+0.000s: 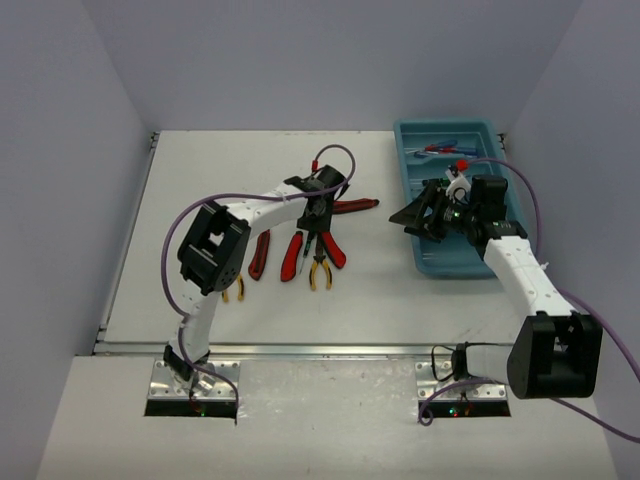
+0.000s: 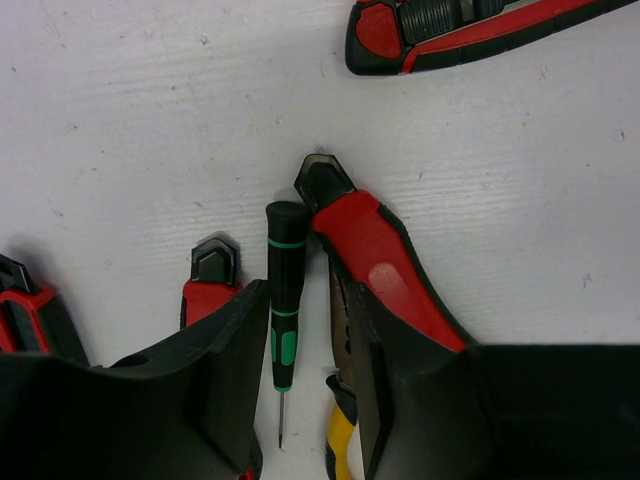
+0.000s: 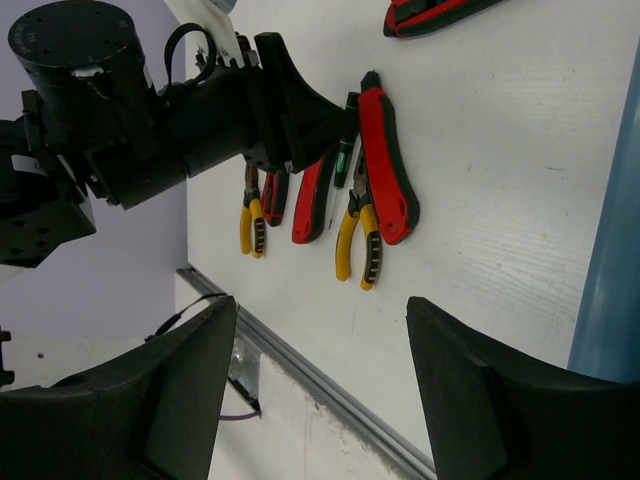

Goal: Sort the tools into containers

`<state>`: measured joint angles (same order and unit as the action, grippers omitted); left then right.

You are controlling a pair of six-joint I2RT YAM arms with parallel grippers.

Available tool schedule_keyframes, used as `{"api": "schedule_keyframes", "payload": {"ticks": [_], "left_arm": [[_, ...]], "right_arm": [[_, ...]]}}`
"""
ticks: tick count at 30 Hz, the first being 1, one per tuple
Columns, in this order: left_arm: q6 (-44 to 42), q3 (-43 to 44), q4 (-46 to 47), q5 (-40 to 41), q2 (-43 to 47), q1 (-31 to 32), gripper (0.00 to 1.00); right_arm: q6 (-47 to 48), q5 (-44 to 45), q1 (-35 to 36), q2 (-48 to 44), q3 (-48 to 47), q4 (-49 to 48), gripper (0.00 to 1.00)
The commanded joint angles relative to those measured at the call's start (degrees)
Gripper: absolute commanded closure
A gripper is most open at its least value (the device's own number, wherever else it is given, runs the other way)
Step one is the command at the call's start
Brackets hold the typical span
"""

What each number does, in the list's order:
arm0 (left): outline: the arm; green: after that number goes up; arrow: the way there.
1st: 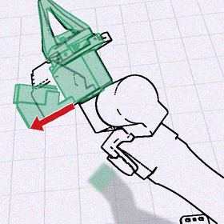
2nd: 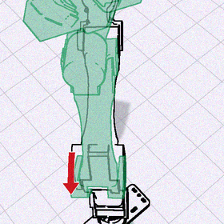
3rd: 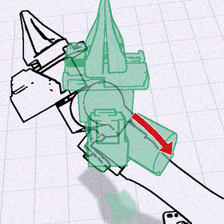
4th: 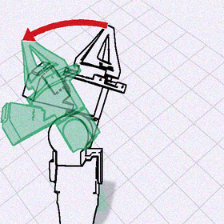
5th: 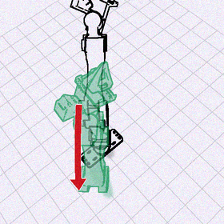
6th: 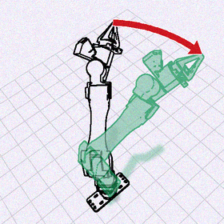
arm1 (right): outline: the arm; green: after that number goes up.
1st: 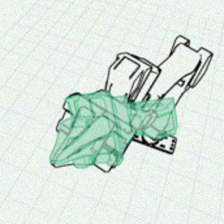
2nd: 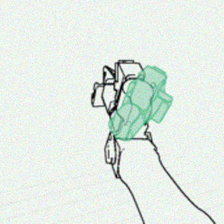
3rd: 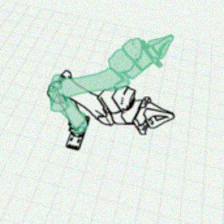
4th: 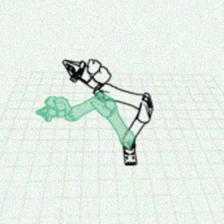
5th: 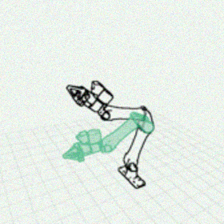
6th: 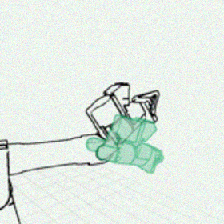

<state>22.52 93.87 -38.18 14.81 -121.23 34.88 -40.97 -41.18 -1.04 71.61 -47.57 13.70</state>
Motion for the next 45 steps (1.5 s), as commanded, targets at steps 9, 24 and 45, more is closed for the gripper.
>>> {"api": "schedule_keyframes", "payload": {"ticks": [9, 24, 45], "left_arm": [[-0.9, -2.4, 1.8, -2.0, -0.7, -1.8, 0.67], [0.1, -5.9, 3.6, -3.0, 0.4, -2.3, 1.0], [25.2, -31.8, 38.9, -31.8, 40.6, -0.1, 1.0]], "right_arm": [[0.2, -2.9, 0.0, -0.6, 0.6, -3.6, 0.32], [1.3, -5.8, 3.1, 0.0, 0.7, -6.4, 0.34], [1.3, 0.1, 26.2, 8.0, -0.5, -27.3, 0.41]]}}
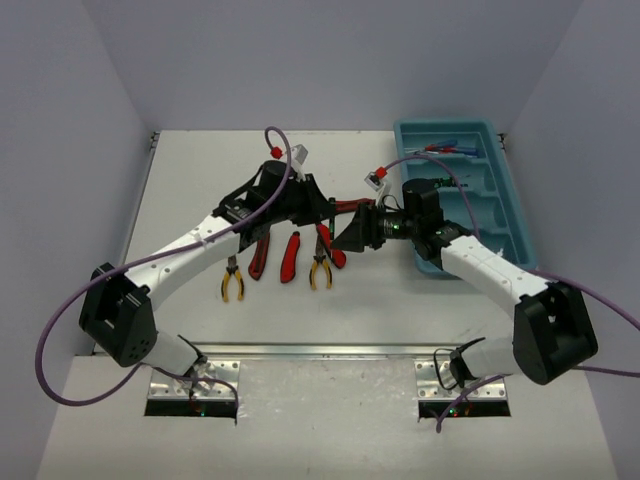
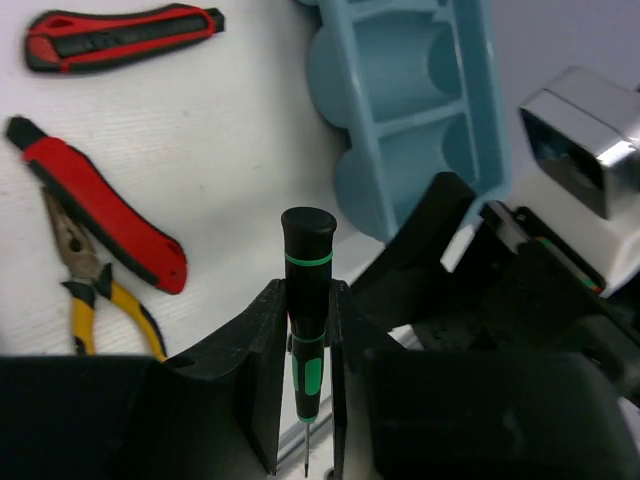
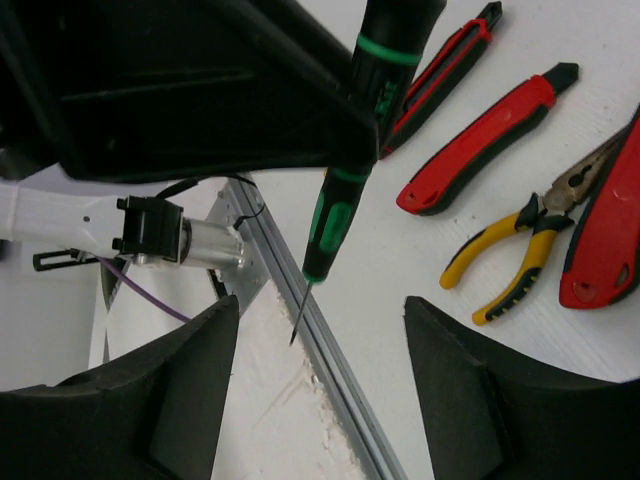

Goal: Sort the tools into containers

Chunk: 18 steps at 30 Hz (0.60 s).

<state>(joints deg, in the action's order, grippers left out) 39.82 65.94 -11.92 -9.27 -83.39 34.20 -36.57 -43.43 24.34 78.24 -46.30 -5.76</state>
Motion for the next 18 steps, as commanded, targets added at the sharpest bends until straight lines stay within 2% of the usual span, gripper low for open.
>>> {"api": "schedule_keyframes", "payload": {"ticks": [1, 6, 8, 10, 11, 13, 15, 16, 18], "left_arm": [[8.6, -4.7, 14.3, -8.0, 3.4, 0.6, 1.0], [11.2, -7.0, 17.8, -10.7, 3.6, 0.8, 1.0], [11.3, -7.5, 18.2, -10.2, 3.5, 0.9, 1.0], [11.0, -7.1, 17.2, -9.4, 3.8, 0.9, 0.82], [10.5, -6.9, 16.9, -8.5, 3.8, 0.9, 0.79], [8.5, -4.1, 9.9, -3.8, 5.2, 0.9, 0.01], [5.9, -1.4, 3.4, 2.4, 6.4, 0.9, 0.0], [3.5, 0.4, -1.6, 12.6, 7.9, 0.7, 0.0], [2.3, 1.6, -8.9, 21.2, 11.4, 0.8, 0.0]], "right_arm": [[-4.1, 2.3, 1.0, 1.7, -1.6, -8.8, 0.45], [-7.3, 1.5, 1.1, 2.7, -1.6, -13.3, 0.7], [-9.0, 1.4, 1.2, 3.0, -1.7, -15.0, 0.98], [-9.7, 2.4, 1.2, 3.1, -1.6, -14.8, 1.0], [-9.8, 3.6, 1.2, 3.0, -1.6, -14.6, 1.0], [-10.3, 8.1, 0.5, 2.7, -2.2, -9.1, 1.0], [-11.7, 10.7, -2.8, 2.8, -2.4, -5.9, 1.0], [-13.8, 11.8, -6.3, 2.8, -2.2, -3.8, 1.0], [-16.5, 13.0, -10.4, 2.8, -1.9, -2.1, 1.0]]}}
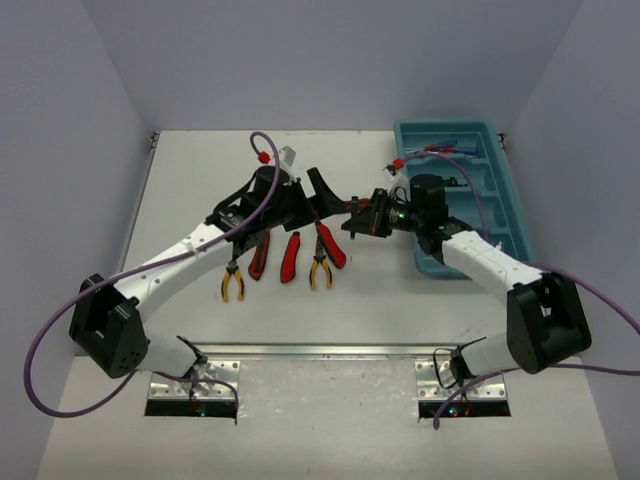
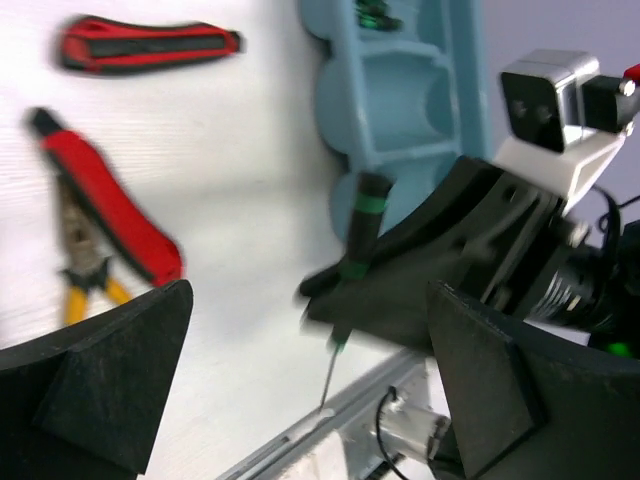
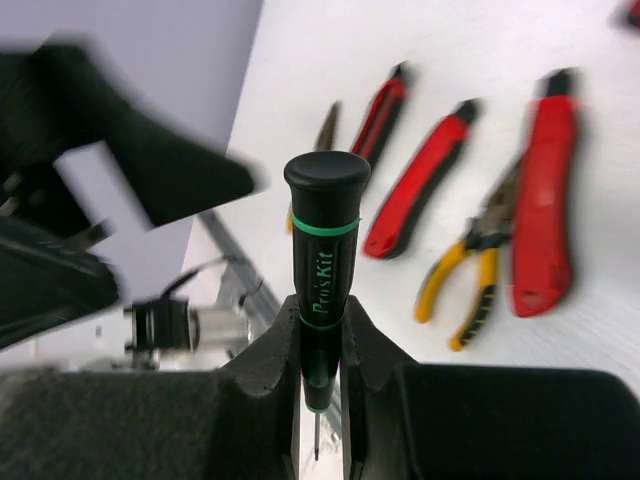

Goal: Sort the tools into containers

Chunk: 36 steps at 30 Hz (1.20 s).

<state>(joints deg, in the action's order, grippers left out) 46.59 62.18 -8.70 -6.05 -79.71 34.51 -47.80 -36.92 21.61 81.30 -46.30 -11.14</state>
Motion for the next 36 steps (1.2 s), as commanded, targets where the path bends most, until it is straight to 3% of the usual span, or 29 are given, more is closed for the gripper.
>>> {"api": "schedule_keyframes", "payload": {"ticks": [1, 3, 7, 15, 21, 23, 26, 29, 31, 36], "left_arm": [[-4.8, 5.6, -14.3, 22.1, 9.2, 0.4, 0.0], [-6.1, 4.6, -18.0, 31.2, 13.1, 0.2, 0.0], [-9.2, 1.1, -21.1, 30.2, 20.6, 0.0, 0.0], [-16.1, -1.5, -27.9, 31.0, 28.1, 0.0, 0.0], [-18.5, -5.1, -27.9, 31.4, 30.1, 0.0, 0.0], [-19.5, -6.4, -27.4, 31.1, 29.8, 0.0, 0.0], [-20.4, -7.5, -27.0, 30.8, 29.3, -0.1, 0.0], [-20.6, -8.2, -26.9, 30.3, 29.1, 0.0, 0.0], [-20.6, -8.2, -26.9, 30.3, 29.4, 0.0, 0.0], [-20.6, -6.5, -28.3, 30.7, 30.0, 0.0, 0.0]], "right_arm": [[-7.0, 7.2, -11.4, -0.3, -2.0, 4.2, 1.0], [-9.1, 12.5, -17.7, 0.3, -3.5, 6.9, 1.0], [-14.2, 33.8, -25.0, 5.8, -13.0, 17.6, 1.0], [-22.7, 45.9, -29.9, 24.2, -36.0, 29.8, 1.0], [-29.0, 50.3, -30.7, 29.4, -40.0, 31.8, 0.99], [-27.4, 49.0, -30.8, 32.2, -44.3, 31.8, 0.68], [-26.6, 48.9, -30.8, 34.4, -48.7, 33.8, 0.3], [-23.5, 47.0, -30.7, 34.5, -51.2, 32.9, 0.08], [-20.4, 44.7, -30.2, 33.7, -52.5, 31.3, 0.02], [-8.3, 38.8, -26.8, 29.7, -54.6, 29.1, 0.01]]}}
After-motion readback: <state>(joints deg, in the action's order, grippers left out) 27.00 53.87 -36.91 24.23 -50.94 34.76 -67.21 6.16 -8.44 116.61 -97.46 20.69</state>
